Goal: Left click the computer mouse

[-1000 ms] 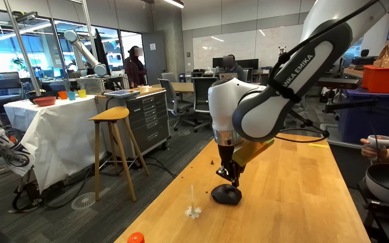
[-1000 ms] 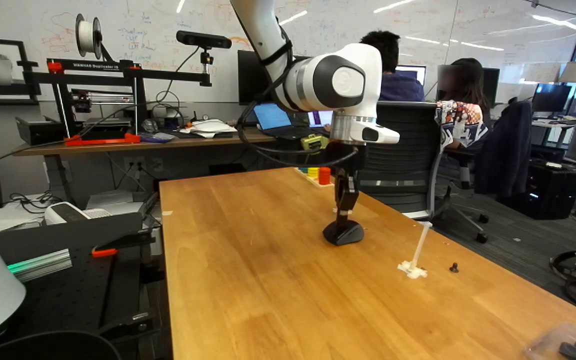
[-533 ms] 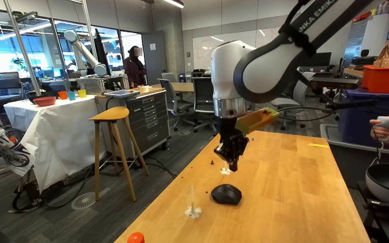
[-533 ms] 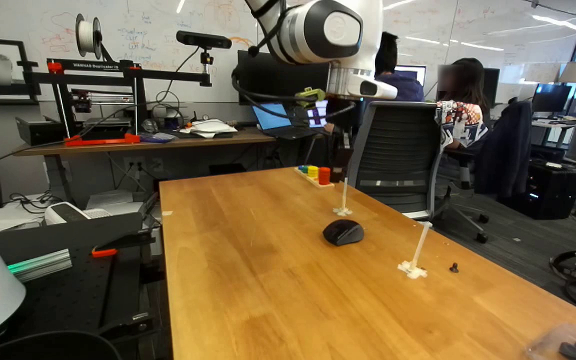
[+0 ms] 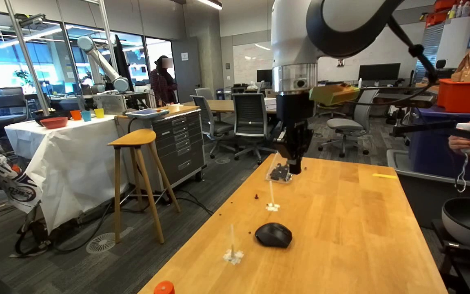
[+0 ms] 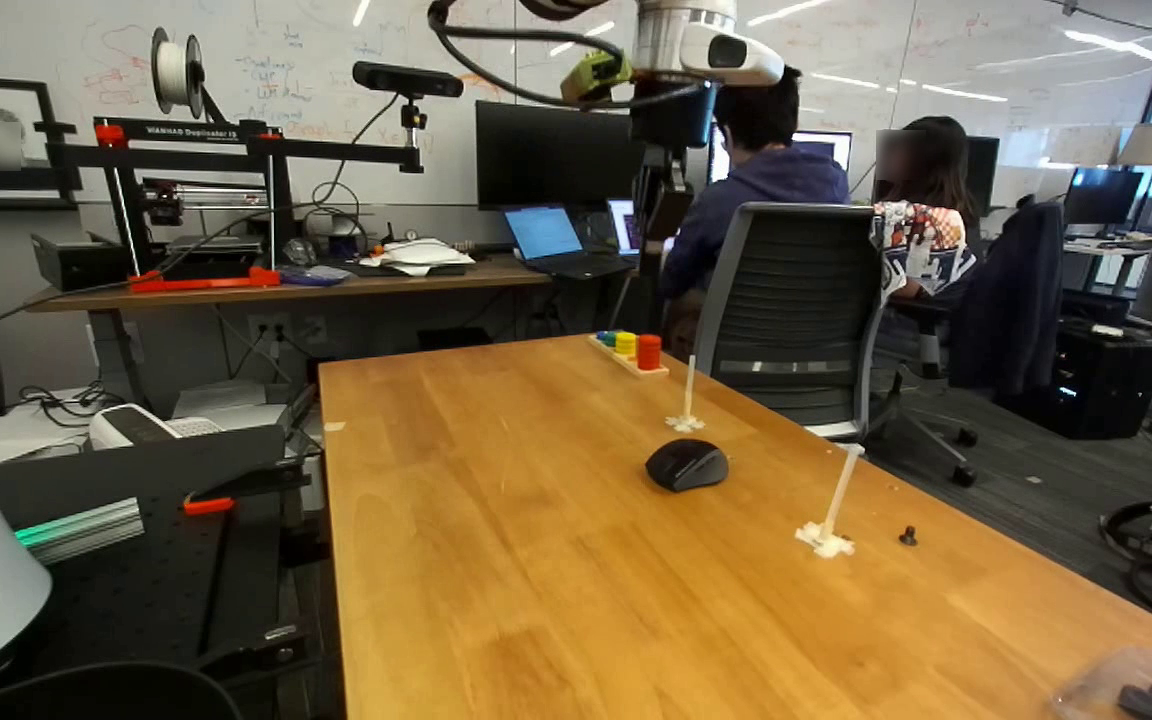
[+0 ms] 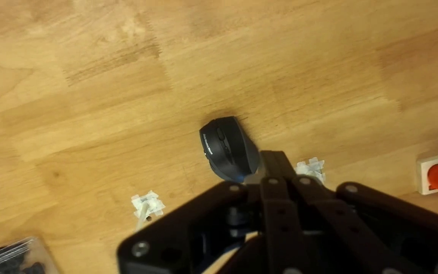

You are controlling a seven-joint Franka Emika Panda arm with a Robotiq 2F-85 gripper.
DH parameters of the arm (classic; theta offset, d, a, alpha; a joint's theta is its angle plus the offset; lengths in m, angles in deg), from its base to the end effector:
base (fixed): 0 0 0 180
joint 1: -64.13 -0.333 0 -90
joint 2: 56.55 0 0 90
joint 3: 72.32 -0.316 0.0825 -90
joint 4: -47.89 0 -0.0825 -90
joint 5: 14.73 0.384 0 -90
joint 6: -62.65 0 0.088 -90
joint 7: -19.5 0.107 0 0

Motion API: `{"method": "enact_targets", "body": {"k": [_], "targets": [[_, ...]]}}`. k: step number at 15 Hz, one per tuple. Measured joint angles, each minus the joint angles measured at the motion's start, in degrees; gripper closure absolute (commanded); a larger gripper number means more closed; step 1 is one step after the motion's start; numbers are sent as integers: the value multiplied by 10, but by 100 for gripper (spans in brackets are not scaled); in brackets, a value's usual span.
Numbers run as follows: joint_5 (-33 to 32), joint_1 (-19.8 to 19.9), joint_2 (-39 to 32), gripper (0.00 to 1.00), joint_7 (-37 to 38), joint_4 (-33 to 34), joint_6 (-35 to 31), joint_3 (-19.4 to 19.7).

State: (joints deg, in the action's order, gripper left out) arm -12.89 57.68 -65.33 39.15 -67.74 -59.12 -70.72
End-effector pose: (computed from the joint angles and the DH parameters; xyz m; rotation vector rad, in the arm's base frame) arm 0.5740 0.0505 0.3729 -3.0986 0.4297 0.0778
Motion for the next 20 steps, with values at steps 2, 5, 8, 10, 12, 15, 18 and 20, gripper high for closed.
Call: {"method": "enact_targets", "body": {"k": [2, 5, 8, 10, 12, 15, 18, 20], "targets": [[0, 4, 26, 97, -30, 0, 42, -1], [0, 12, 60, 97, -77, 1, 106, -1], [0, 17, 83, 90, -100, 2, 140, -1], [0, 17, 81, 74, -100, 0, 139, -2], [0, 17, 76, 74, -100, 0, 139, -3], [0, 17, 75, 74, -100, 0, 139, -3], [0, 17, 75, 74, -100, 0, 139, -3], [0, 17, 75, 74, -100, 0, 139, -3]]}}
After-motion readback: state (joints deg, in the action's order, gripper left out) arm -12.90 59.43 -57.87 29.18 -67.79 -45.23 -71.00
